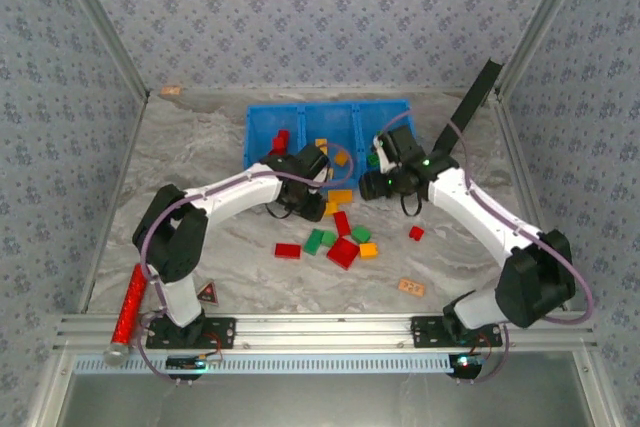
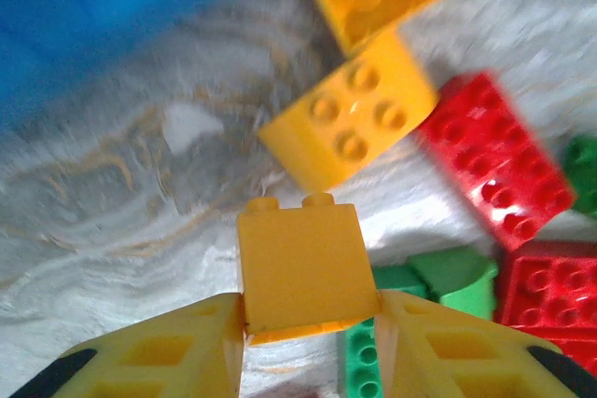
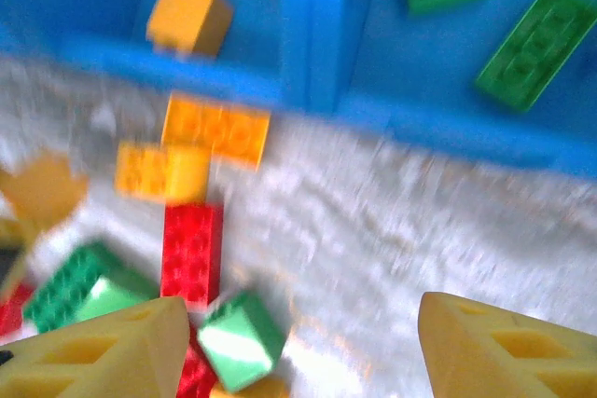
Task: Sort the legos into containers by color
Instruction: Pick up the lego from the center of the table, then place the lego in the container.
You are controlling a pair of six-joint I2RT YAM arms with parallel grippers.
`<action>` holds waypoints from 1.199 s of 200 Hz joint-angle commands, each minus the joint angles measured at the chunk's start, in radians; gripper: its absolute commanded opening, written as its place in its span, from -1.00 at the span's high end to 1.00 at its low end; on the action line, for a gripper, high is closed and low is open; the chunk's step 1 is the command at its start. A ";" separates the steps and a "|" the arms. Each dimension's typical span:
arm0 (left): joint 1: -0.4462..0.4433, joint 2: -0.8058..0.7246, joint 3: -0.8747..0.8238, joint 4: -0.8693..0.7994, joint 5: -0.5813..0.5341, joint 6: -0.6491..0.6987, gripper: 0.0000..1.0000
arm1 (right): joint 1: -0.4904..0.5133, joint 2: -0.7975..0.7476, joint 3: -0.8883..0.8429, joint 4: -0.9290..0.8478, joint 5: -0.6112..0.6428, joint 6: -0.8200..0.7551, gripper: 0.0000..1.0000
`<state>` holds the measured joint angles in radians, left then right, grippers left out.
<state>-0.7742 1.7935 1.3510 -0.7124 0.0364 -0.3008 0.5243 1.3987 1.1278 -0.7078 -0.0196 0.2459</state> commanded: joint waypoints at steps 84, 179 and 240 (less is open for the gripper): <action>0.101 0.118 0.391 -0.012 -0.058 0.049 0.20 | 0.194 -0.121 -0.292 0.063 -0.021 0.264 -0.38; 0.135 0.420 0.670 -0.071 -0.050 0.065 0.16 | 0.241 -0.123 -0.388 0.140 0.005 0.337 -0.40; 0.135 0.430 0.673 -0.081 -0.036 0.058 0.12 | 0.222 -0.079 -0.352 0.206 0.062 0.269 -0.42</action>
<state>-0.6456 2.2181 2.0041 -0.7544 -0.0082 -0.2470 0.7551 1.2968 0.7441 -0.5392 -0.0040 0.5549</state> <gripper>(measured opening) 0.437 0.708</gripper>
